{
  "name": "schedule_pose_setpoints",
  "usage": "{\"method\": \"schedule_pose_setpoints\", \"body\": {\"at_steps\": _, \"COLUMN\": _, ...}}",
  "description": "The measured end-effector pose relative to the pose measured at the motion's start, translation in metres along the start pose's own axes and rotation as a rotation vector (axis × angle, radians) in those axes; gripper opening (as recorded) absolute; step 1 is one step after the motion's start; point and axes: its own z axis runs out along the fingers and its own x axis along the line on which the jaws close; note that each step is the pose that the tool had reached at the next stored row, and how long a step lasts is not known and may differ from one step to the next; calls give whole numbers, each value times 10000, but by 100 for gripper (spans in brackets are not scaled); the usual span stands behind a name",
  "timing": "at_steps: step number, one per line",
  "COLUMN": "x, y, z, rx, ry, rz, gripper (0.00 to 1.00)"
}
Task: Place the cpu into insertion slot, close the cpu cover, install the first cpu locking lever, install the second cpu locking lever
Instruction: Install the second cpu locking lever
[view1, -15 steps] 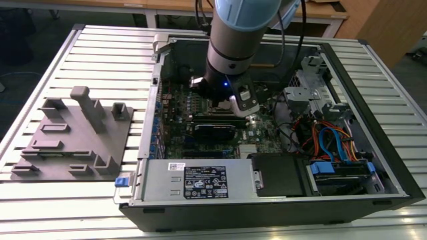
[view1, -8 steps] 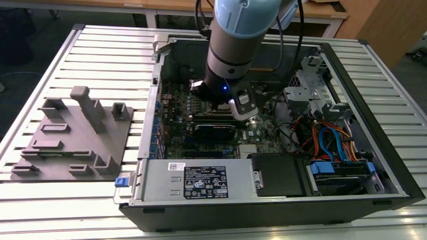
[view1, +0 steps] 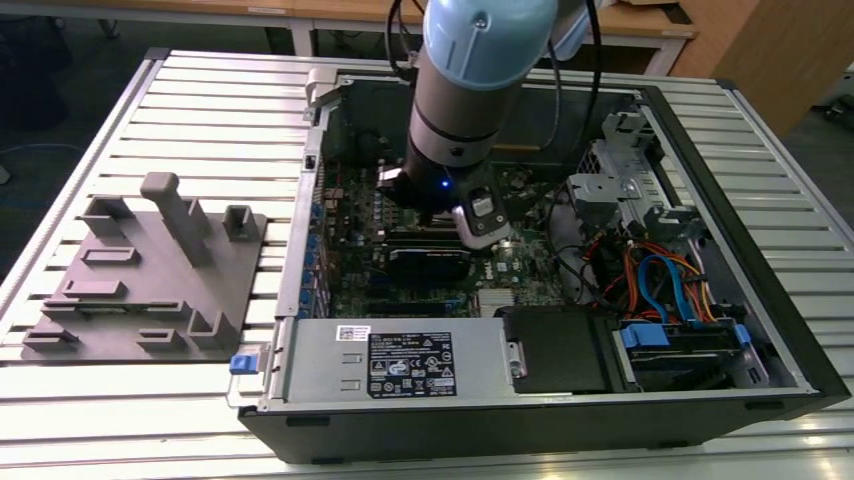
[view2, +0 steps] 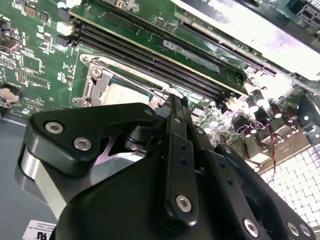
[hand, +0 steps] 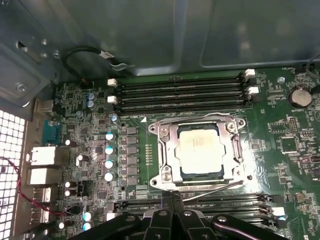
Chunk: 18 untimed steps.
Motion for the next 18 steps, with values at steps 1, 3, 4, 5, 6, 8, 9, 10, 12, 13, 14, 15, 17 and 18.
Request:
{"method": "schedule_pose_setpoints", "body": {"at_steps": 1, "x": 0, "y": -11, "z": 1, "rx": -35, "ry": 4, "rz": 0, "gripper": 10}}
{"method": "schedule_pose_setpoints", "body": {"at_steps": 3, "x": -1, "y": -28, "z": 7, "rx": -144, "ry": 14, "rz": -4, "gripper": 10}}
{"method": "schedule_pose_setpoints", "body": {"at_steps": 4, "x": -1, "y": -37, "z": 9, "rx": -193, "ry": 19, "rz": -6, "gripper": 10}}
{"method": "schedule_pose_setpoints", "body": {"at_steps": 5, "x": -1, "y": -45, "z": 12, "rx": -236, "ry": 24, "rz": -8, "gripper": 10}}
{"method": "schedule_pose_setpoints", "body": {"at_steps": 6, "x": -1, "y": -53, "z": 17, "rx": -270, "ry": 27, "rz": -9, "gripper": 10}}
{"method": "schedule_pose_setpoints", "body": {"at_steps": 8, "x": 2, "y": -66, "z": 32, "rx": -310, "ry": 30, "rz": -10, "gripper": 10}}
{"method": "schedule_pose_setpoints", "body": {"at_steps": 9, "x": 3, "y": -71, "z": 43, "rx": -322, "ry": 31, "rz": -11, "gripper": 10}}
{"method": "schedule_pose_setpoints", "body": {"at_steps": 10, "x": 6, "y": -75, "z": 55, "rx": -337, "ry": 33, "rz": -11, "gripper": 10}}
{"method": "schedule_pose_setpoints", "body": {"at_steps": 12, "x": 13, "y": -83, "z": 80, "rx": -370, "ry": 36, "rz": -13, "gripper": 10}}
{"method": "schedule_pose_setpoints", "body": {"at_steps": 13, "x": 19, "y": -88, "z": 92, "rx": -383, "ry": 37, "rz": -14, "gripper": 10}}
{"method": "schedule_pose_setpoints", "body": {"at_steps": 14, "x": 27, "y": -92, "z": 103, "rx": -396, "ry": 39, "rz": -14, "gripper": 10}}
{"method": "schedule_pose_setpoints", "body": {"at_steps": 15, "x": 34, "y": -95, "z": 113, "rx": -414, "ry": 40, "rz": -14, "gripper": 10}}
{"method": "schedule_pose_setpoints", "body": {"at_steps": 17, "x": 34, "y": -97, "z": 120, "rx": -493, "ry": 46, "rz": -19, "gripper": 10}}
{"method": "schedule_pose_setpoints", "body": {"at_steps": 18, "x": 35, "y": -97, "z": 122, "rx": -515, "ry": 47, "rz": -19, "gripper": 10}}
